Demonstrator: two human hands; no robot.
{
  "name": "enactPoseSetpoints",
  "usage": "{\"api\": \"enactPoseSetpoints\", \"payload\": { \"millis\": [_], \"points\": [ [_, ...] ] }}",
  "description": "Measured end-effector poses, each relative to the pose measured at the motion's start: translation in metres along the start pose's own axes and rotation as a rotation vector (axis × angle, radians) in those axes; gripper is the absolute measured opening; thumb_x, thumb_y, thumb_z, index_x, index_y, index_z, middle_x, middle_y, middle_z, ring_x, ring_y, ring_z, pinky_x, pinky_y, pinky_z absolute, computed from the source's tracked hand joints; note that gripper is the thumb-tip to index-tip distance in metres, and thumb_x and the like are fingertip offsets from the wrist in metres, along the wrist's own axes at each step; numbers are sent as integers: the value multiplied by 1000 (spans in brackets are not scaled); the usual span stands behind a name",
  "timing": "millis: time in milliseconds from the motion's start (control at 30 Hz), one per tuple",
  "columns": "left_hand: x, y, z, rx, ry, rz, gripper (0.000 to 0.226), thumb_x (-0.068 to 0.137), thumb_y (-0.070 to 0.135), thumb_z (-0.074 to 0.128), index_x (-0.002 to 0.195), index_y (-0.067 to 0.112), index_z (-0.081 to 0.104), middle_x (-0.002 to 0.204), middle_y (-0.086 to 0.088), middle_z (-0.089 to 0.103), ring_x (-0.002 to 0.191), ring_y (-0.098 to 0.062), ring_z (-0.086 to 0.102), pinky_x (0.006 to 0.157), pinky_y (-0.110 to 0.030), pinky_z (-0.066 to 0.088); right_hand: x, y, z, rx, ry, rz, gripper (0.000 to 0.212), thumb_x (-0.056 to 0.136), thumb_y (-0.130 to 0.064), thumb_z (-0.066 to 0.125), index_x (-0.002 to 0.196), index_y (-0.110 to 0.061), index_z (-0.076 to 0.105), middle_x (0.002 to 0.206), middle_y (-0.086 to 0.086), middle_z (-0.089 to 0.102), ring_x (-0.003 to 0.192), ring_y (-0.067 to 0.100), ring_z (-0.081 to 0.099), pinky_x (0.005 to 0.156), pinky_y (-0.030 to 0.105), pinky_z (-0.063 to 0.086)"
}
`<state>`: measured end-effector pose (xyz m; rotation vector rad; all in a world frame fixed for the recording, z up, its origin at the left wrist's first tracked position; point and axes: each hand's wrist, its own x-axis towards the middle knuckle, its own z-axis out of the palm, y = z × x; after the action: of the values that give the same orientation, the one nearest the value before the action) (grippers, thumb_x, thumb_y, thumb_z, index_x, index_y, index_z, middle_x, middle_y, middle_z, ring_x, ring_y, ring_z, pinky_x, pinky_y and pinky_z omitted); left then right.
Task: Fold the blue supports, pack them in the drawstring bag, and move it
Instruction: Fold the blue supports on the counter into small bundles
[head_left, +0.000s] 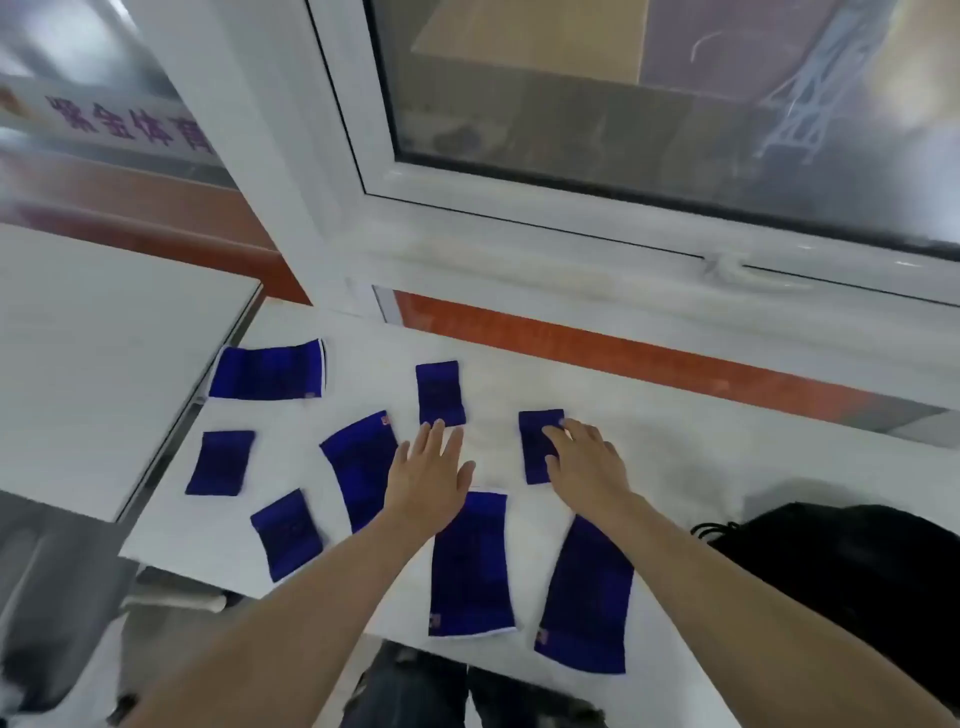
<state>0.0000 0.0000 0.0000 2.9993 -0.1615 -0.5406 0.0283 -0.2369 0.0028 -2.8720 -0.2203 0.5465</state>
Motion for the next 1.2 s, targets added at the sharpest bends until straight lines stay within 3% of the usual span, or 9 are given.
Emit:
{"api": "enactPoseSetpoints", "payload": {
  "millis": [200, 367, 500, 700, 767, 833, 967, 1067, 1200],
  "points": [
    [58, -10, 22, -11, -55, -58, 60, 108, 45, 27, 161, 19, 17, 170, -8, 15, 157, -27, 13, 125, -47, 24, 52, 17, 27, 137, -48, 130, 55, 103, -25, 51, 156, -24, 35, 158, 4, 33, 138, 25, 39, 101, 41, 52],
    [86, -26, 39, 24, -98, -44, 60, 108, 42, 27, 161, 17, 19, 170, -5, 16, 157, -24, 14, 125, -46, 22, 82, 25, 50, 263, -4, 211, 55, 103, -23, 56, 155, -22, 37, 149, 6, 35, 136, 25, 39, 101, 38, 51],
    [86, -29, 49, 23, -106, -14, 61, 107, 41, 28, 161, 15, 18, 171, -6, 13, 157, -25, 14, 125, -45, 24, 95, 20, 58, 281, 42, 237, 41, 101, -18, 60, 141, -19, 48, 141, 9, 39, 132, 27, 41, 103, 39, 51],
    [78, -28, 49, -10, -104, 65, 55, 107, 37, 32, 159, 17, 27, 168, -5, 23, 155, -22, 22, 123, -42, 27, 91, 6, 55, 321, 128, 193, 15, 103, -16, 53, 114, -25, 55, 110, 0, 64, 103, 20, 56, 84, 36, 54],
    [81, -25, 40, -138, -52, 78, 47, 108, 33, 35, 153, 19, 39, 159, -1, 41, 146, -18, 38, 121, -36, 32, 86, 1, 45, 423, 103, 162, 16, 104, -16, 53, 114, -28, 55, 109, -6, 64, 98, 15, 59, 83, 33, 55],
    [82, -17, 26, -458, -36, 19, 42, 108, 33, 40, 147, 20, 49, 146, 4, 55, 130, -14, 53, 112, -31, 42, 81, -5, 31, 574, 68, 139, 18, 105, -16, 52, 111, -33, 53, 108, -13, 61, 95, 10, 61, 77, 27, 56],
    [81, -6, 9, -915, -102, -72, 26, 105, 37, 51, 127, 26, 62, 118, 11, 69, 108, -9, 64, 92, -27, 55, 82, -30, 0, 859, 78, 140, 24, 106, -15, 53, 102, -39, 55, 108, -16, 60, 95, 12, 63, 65, 21, 57],
    [84, -11, 7, -1066, -78, -200, 12, 105, 31, 53, 100, 25, 62, 93, 7, 69, 87, -11, 66, 69, -21, 51, 93, -51, -6, 982, 78, 195, 17, 104, -21, 58, 116, -33, 58, 113, -13, 63, 99, 9, 63, 61, 14, 55],
    [89, -31, 6, -1138, -14, -352, 15, 104, 28, 56, 92, 20, 62, 82, 4, 67, 75, -12, 63, 60, -18, 45, 106, -70, 5, 1120, 7, 328, 18, 99, -21, 66, 117, -22, 63, 103, -4, 74, 96, 16, 71, 71, 25, 60]
  ]
}}
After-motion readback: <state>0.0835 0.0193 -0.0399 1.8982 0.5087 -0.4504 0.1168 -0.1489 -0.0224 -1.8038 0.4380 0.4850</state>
